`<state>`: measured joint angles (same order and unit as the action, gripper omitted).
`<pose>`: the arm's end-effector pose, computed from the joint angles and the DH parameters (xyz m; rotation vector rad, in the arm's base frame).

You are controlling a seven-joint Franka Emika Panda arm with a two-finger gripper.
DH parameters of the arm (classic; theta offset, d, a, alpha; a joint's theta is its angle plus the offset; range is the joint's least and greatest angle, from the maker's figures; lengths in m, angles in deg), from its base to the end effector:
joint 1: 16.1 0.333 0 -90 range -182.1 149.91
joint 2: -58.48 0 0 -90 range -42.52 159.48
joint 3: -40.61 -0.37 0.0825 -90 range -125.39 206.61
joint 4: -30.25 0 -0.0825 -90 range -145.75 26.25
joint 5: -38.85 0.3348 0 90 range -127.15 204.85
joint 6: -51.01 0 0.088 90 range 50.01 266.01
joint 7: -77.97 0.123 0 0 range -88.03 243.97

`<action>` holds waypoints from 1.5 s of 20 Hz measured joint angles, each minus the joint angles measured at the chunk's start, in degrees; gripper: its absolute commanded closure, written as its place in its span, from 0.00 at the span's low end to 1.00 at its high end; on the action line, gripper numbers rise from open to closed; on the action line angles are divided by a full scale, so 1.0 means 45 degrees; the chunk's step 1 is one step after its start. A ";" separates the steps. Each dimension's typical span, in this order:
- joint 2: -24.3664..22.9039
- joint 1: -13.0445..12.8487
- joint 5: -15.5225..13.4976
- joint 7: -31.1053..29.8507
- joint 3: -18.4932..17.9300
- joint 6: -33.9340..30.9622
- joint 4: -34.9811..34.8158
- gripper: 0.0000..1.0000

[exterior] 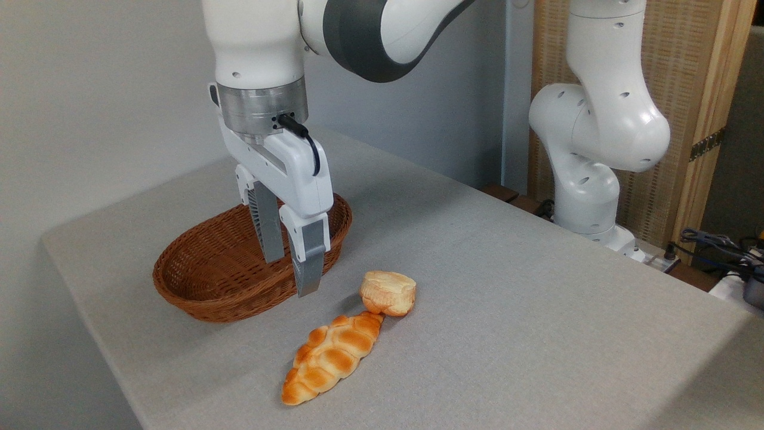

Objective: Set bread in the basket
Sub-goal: 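Move the gripper over the small round bread roll and lower it, then close the gripper on the small round bread roll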

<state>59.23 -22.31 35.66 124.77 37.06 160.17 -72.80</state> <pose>0.5305 -0.0297 0.5880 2.8473 -1.2843 0.1664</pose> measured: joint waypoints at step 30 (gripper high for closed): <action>-0.0709 -0.0056 0.0000 0.0078 -0.0090 -0.1579 -0.2909 0.00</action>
<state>56.04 -22.56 35.66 125.12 36.66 153.07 -85.89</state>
